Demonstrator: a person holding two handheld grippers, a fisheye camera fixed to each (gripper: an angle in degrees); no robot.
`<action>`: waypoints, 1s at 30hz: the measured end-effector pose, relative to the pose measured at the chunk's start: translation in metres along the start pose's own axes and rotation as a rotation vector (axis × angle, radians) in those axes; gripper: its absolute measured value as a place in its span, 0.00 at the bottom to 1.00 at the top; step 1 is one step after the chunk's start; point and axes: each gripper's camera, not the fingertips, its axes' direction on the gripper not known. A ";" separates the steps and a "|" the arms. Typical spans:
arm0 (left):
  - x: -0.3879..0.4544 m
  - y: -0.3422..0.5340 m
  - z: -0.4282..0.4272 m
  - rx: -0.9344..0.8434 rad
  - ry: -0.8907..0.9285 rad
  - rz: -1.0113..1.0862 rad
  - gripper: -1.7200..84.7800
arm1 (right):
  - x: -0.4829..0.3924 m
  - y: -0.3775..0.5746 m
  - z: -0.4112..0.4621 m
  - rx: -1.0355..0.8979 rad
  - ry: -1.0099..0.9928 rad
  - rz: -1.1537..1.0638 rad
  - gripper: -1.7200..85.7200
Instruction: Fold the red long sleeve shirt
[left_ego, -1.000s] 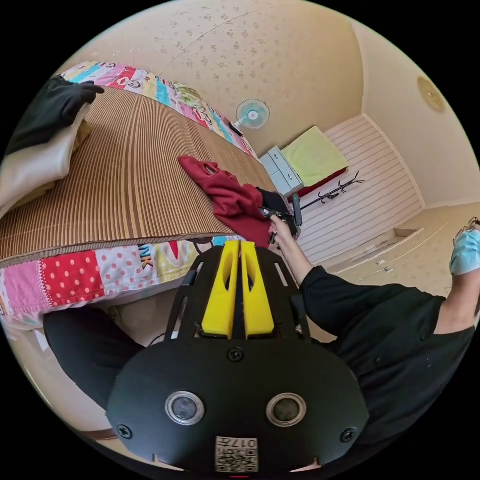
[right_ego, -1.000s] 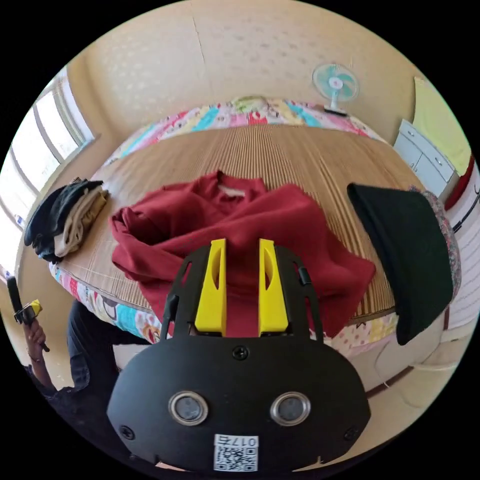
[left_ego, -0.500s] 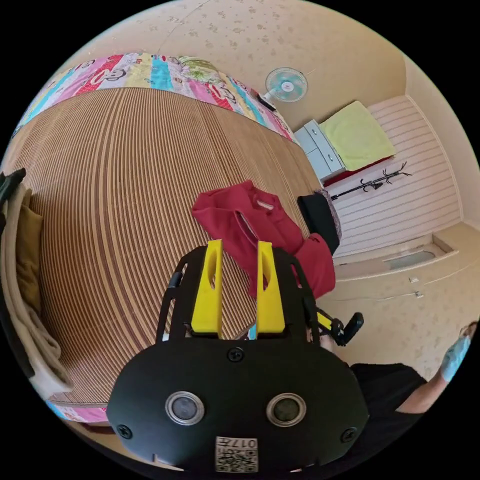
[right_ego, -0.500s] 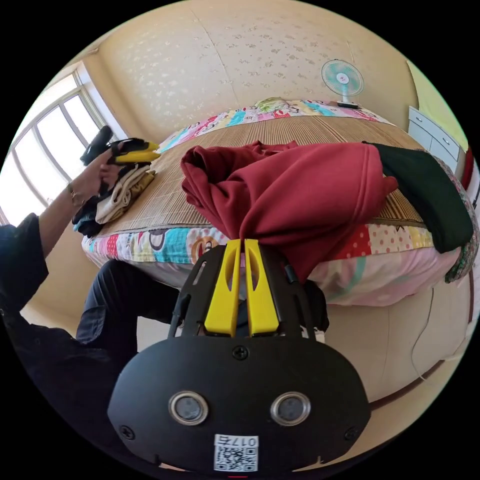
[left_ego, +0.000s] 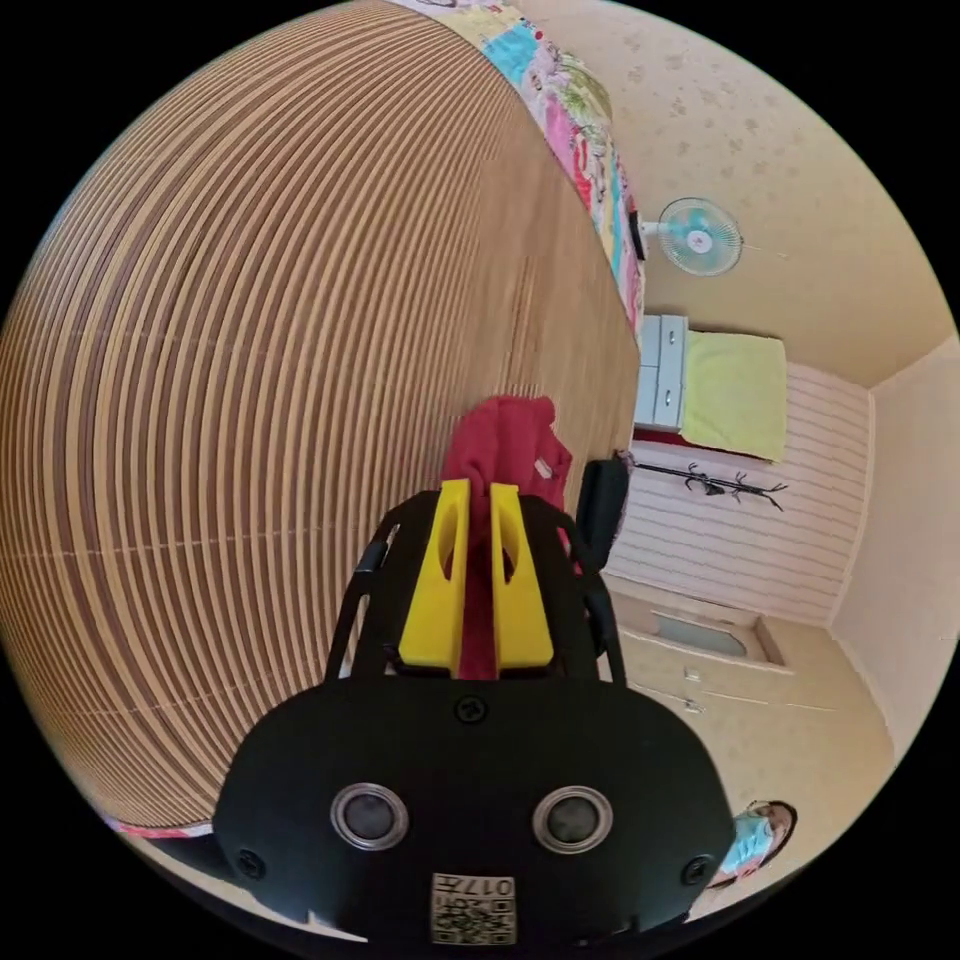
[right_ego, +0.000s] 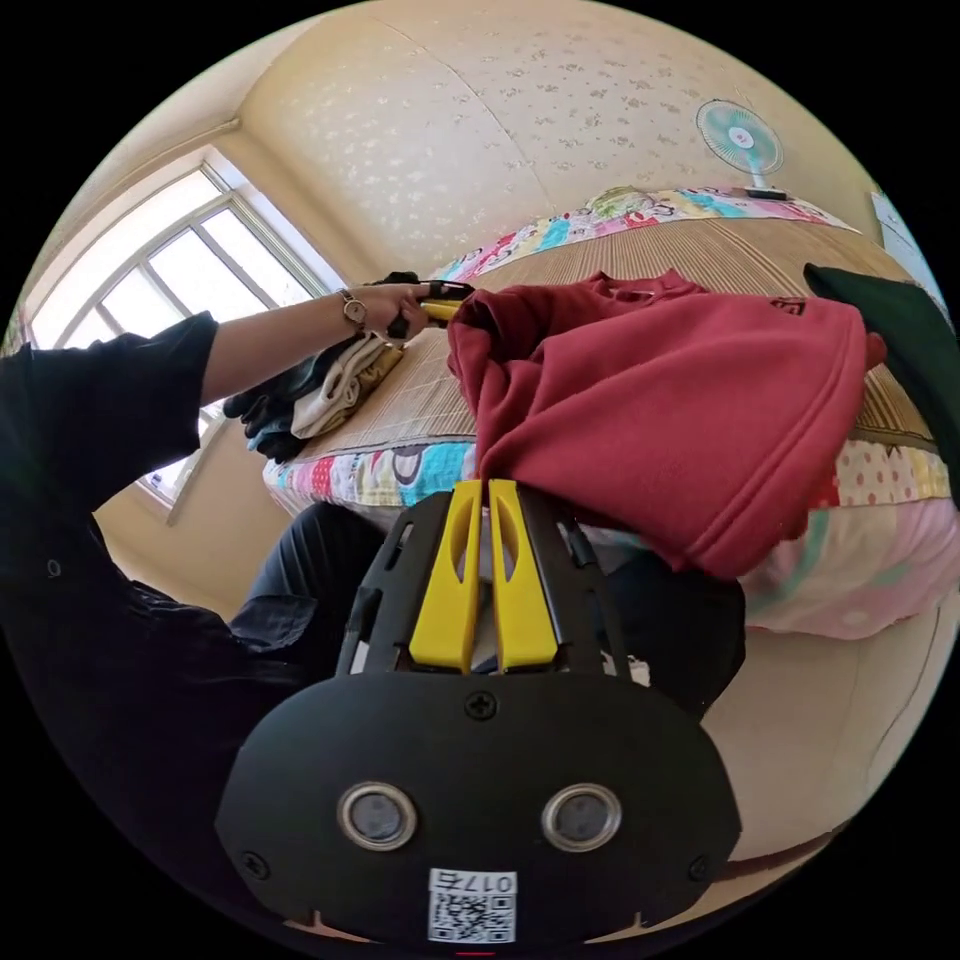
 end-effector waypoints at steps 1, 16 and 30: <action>0.009 0.007 -0.009 0.018 0.073 0.079 0.07 | -0.006 0.004 0.001 -0.005 -0.030 -0.010 0.04; 0.201 0.267 -0.169 -0.027 0.982 1.390 0.02 | -0.104 0.037 -0.095 -0.041 -0.174 -0.409 0.04; 0.245 0.376 -0.204 -0.345 1.929 1.391 0.02 | -0.068 0.071 -0.270 0.383 -0.558 -0.698 0.06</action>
